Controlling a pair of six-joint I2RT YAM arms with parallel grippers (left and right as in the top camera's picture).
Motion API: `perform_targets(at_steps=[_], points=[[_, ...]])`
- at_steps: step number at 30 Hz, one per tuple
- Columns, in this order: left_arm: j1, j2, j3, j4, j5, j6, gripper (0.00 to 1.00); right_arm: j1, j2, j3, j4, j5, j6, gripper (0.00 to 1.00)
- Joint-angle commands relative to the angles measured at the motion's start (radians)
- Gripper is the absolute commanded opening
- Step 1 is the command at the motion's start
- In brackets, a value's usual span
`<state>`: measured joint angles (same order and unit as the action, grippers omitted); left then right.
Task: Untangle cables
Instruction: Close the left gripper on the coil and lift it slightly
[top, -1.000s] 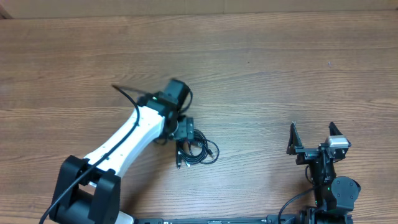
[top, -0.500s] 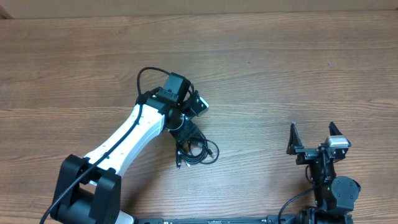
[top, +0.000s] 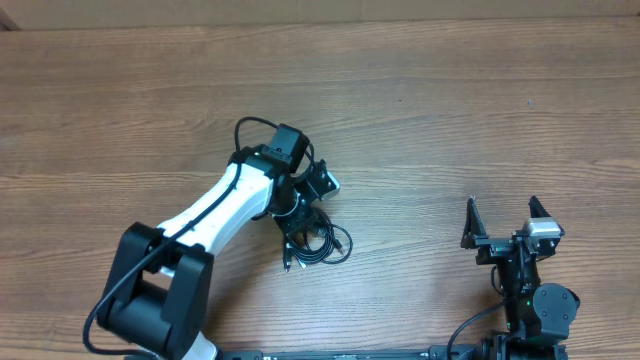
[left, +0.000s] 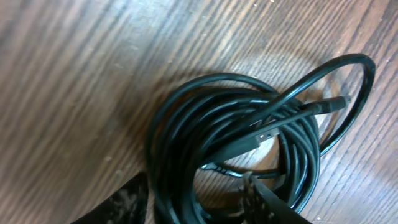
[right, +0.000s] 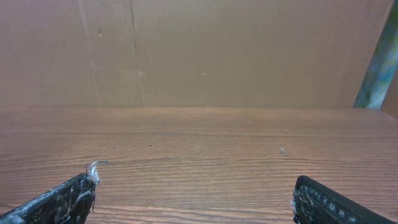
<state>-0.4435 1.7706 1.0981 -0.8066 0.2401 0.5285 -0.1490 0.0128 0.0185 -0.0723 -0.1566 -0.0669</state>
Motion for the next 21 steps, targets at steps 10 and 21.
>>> perform_targets(at_steps=[10, 21], points=[[-0.002, 0.092, -0.006, -0.001, 0.04, -0.034, 0.04, -0.003, -0.008, -0.011, 0.005, 0.005, -0.001, 1.0], [0.017, 0.092, 0.253, -0.182, -0.128, -0.758, 0.04, -0.003, -0.008, -0.01, 0.02, -0.344, 0.889, 1.0]])
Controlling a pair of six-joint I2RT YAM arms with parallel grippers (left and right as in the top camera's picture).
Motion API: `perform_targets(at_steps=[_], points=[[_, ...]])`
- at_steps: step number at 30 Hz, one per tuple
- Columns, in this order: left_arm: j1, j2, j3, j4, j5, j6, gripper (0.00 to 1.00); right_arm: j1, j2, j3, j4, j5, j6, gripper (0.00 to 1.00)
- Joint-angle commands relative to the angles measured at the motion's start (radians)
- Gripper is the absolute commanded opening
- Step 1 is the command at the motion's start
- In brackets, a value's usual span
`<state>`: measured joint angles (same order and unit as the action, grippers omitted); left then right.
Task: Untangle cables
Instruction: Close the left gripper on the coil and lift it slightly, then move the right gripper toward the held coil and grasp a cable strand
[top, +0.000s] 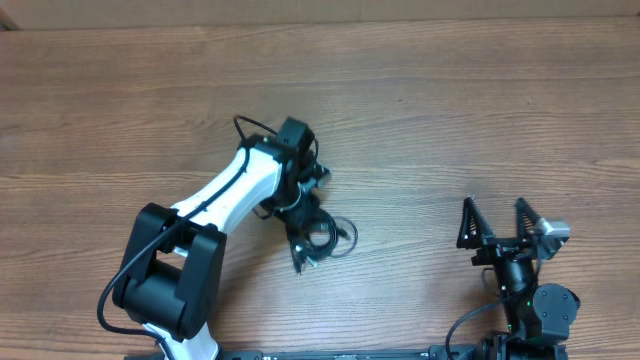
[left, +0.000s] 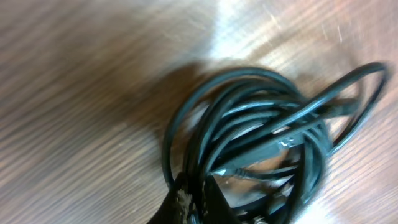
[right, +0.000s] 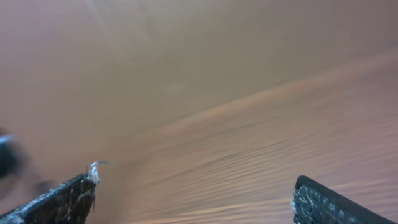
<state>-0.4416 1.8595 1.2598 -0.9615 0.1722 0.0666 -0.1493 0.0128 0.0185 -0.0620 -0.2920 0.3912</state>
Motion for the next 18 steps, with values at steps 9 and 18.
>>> perform_targets(at_steps=[9, 18], points=[[0.025, 0.003, 0.23, -0.172, -0.022, -0.823, 0.04, -0.002, -0.003, -0.008, 0.002, -0.335, 0.455, 0.99], [0.025, 0.003, 0.235, -0.28, -0.021, -1.149, 0.04, -0.002, 0.217, 0.173, -0.291, -0.373, 0.449, 0.99]])
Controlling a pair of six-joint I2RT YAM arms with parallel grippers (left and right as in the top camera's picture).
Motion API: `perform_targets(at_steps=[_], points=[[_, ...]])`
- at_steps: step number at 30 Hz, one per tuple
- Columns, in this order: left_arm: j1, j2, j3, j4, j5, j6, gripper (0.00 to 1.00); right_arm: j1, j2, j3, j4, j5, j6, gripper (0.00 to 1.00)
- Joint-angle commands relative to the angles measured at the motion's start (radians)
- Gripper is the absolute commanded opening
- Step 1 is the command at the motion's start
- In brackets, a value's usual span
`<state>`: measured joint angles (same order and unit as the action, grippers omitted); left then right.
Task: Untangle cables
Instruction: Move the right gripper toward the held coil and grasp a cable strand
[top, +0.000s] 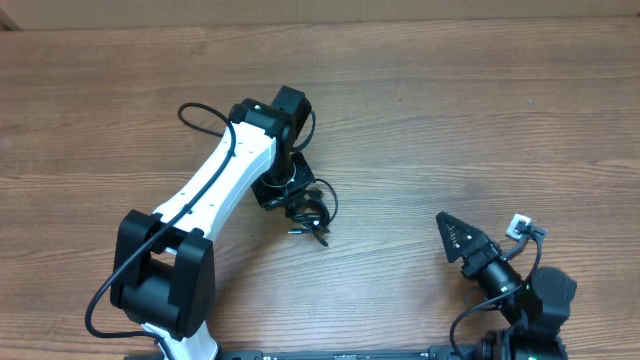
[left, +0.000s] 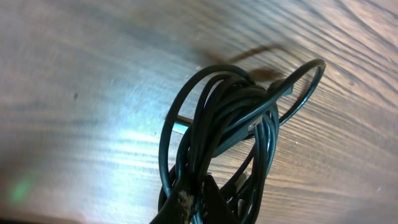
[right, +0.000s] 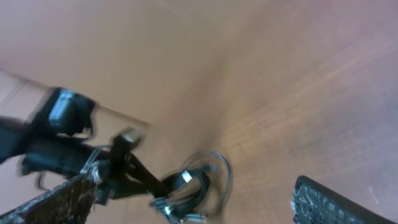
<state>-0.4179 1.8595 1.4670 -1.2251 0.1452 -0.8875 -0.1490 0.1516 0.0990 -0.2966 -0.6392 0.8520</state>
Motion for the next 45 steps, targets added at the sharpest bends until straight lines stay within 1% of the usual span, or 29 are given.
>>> perform_targets(at_steps=[1, 3, 5, 7, 9, 11, 13, 14, 15, 16, 19, 23, 25, 29, 32, 36, 38, 42, 45], points=[[0.002, 0.003, 0.028, -0.022, 0.006, -0.223, 0.04, -0.002, 0.123, 0.128, -0.096, -0.037, -0.013, 0.99], [0.002, 0.003, 0.028, -0.028, 0.013, -0.27, 0.04, -0.002, 0.23, 0.208, -0.171, -0.068, -0.013, 0.99], [0.002, 0.003, 0.028, -0.028, 0.039, -0.303, 0.04, -0.001, 0.339, 0.278, -0.19, -0.142, -0.019, 0.99], [0.002, 0.003, 0.029, -0.027, 0.067, -0.318, 0.04, 0.006, 0.428, 0.325, -0.125, -0.263, -0.016, 1.0], [0.002, 0.003, 0.029, -0.028, 0.067, -0.318, 0.04, 0.023, 0.505, 0.341, 0.007, -0.404, -0.013, 0.99], [0.002, 0.002, 0.029, -0.028, 0.066, -0.326, 0.04, 0.052, 0.566, 0.341, 0.11, -0.456, -0.008, 1.0], [0.003, -0.004, 0.029, -0.027, 0.061, -0.333, 0.04, 0.086, 0.613, 0.34, 0.13, -0.453, 0.005, 1.0], [0.005, -0.01, 0.029, -0.027, 0.056, -0.333, 0.04, 0.11, 0.64, 0.34, 0.13, -0.447, 0.021, 0.96], [0.006, -0.016, 0.029, -0.029, 0.051, -0.342, 0.04, 0.134, 0.662, 0.34, 0.129, -0.435, 0.045, 0.85], [0.007, -0.024, 0.029, -0.031, 0.045, -0.356, 0.05, 0.165, 0.688, 0.34, 0.123, -0.414, 0.076, 0.77], [0.008, -0.048, 0.029, -0.031, 0.016, -0.409, 0.04, 0.271, 0.754, 0.34, 0.128, -0.328, 0.171, 0.78], [0.008, -0.067, 0.029, -0.047, 0.015, -0.493, 0.04, 0.457, 0.838, 0.34, 0.148, -0.118, 0.254, 0.77], [0.005, -0.067, 0.028, -0.078, 0.025, -0.556, 0.04, 0.544, 0.874, 0.34, 0.163, 0.001, 0.288, 0.71], [-0.003, -0.066, 0.028, -0.134, 0.033, -0.69, 0.04, 0.697, 0.943, 0.34, 0.194, 0.255, 0.444, 0.67], [-0.003, -0.066, 0.028, -0.139, 0.054, -0.719, 0.04, 0.785, 0.998, 0.34, 0.282, 0.378, 0.487, 0.64], [-0.003, -0.066, 0.028, -0.139, 0.087, -0.735, 0.04, 0.879, 1.083, 0.34, 0.47, 0.419, 0.483, 0.58], [-0.003, -0.066, 0.028, -0.139, 0.092, -0.749, 0.04, 0.917, 1.129, 0.34, 0.563, 0.419, 0.483, 0.57], [-0.003, -0.066, 0.028, -0.139, 0.103, -0.763, 0.04, 0.972, 1.214, 0.34, 0.676, 0.439, 0.483, 0.54], [-0.003, -0.066, 0.028, -0.139, 0.124, -0.762, 0.04, 0.993, 1.281, 0.34, 0.738, 0.468, 0.483, 0.48]])
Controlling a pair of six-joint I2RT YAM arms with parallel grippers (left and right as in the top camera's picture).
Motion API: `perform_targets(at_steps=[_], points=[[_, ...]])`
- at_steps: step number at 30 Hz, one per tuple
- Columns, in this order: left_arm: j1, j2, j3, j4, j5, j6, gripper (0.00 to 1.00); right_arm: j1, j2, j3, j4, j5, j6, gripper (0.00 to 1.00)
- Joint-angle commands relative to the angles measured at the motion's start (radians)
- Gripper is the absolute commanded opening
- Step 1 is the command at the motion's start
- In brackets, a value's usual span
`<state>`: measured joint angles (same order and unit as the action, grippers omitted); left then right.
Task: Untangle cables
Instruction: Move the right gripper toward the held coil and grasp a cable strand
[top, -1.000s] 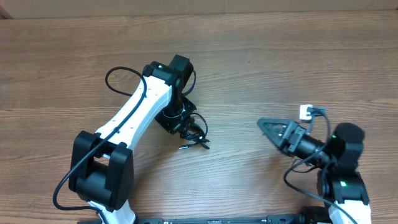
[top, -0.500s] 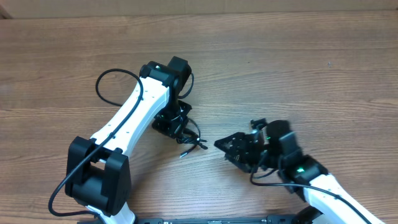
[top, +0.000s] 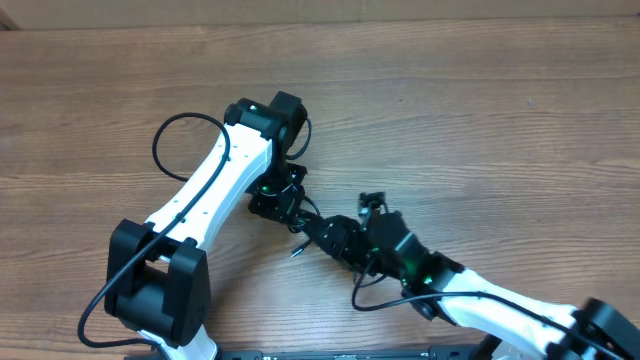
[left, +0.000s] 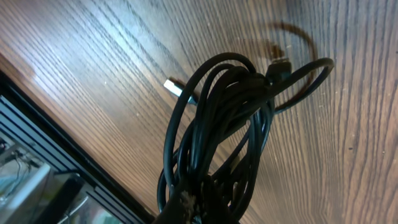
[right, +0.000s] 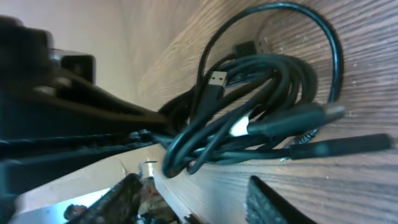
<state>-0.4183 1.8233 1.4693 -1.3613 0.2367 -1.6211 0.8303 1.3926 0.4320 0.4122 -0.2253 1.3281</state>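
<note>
A tangled bundle of black cables (left: 227, 118) hangs from my left gripper (left: 194, 208), which is shut on its near end. A silver USB plug (left: 174, 87) sticks out to its left, and its shadow on the wood lies apart from it. In the overhead view the left gripper (top: 283, 203) holds the bundle (top: 312, 226) near the table's middle. My right gripper (top: 338, 238) has come in from the lower right. In the right wrist view the bundle (right: 261, 106) lies just ahead of the right gripper (right: 196, 190), whose fingers (right: 121, 199) stand apart with nothing between them.
The wooden table (top: 500, 120) carries nothing else in view. The left arm's own black cable (top: 175, 135) loops out to the left of its white link. The right arm (top: 480, 295) stretches across the near right of the table.
My right arm has moved from the table's near right edge to the bundle, its open fingers now just short of the cables. The left gripper still grips the bundle and has turned.
My left gripper was open over the coiled bundle lying on the table, with the right arm parked at the near right. Then the left was shut on the bundle. Later it held the bundle farther back while the right gripper faced it, and now the right is beside it.
</note>
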Motion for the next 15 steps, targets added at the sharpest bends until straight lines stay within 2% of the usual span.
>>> perform_targets(at_steps=[1, 7, 9, 11, 12, 15], points=[[-0.003, -0.03, 0.026, -0.003, 0.039, -0.029, 0.04, 0.015, 0.058, 0.007, 0.048, 0.061, 0.007, 0.45], [-0.016, -0.03, 0.026, -0.019, 0.052, -0.019, 0.04, 0.015, 0.112, 0.007, 0.164, 0.137, 0.007, 0.38], [-0.023, -0.03, 0.026, -0.023, 0.053, -0.017, 0.04, 0.015, 0.112, 0.007, 0.187, 0.147, 0.007, 0.31], [-0.028, -0.03, 0.026, -0.023, 0.057, -0.017, 0.04, 0.015, 0.112, 0.007, 0.178, 0.159, 0.006, 0.15], [-0.028, -0.03, 0.026, -0.022, 0.065, -0.017, 0.04, 0.015, 0.112, 0.007, 0.166, 0.162, 0.006, 0.04], [-0.023, -0.03, 0.026, -0.015, 0.062, 0.026, 0.04, 0.012, 0.112, 0.007, 0.126, 0.158, -0.068, 0.04]])
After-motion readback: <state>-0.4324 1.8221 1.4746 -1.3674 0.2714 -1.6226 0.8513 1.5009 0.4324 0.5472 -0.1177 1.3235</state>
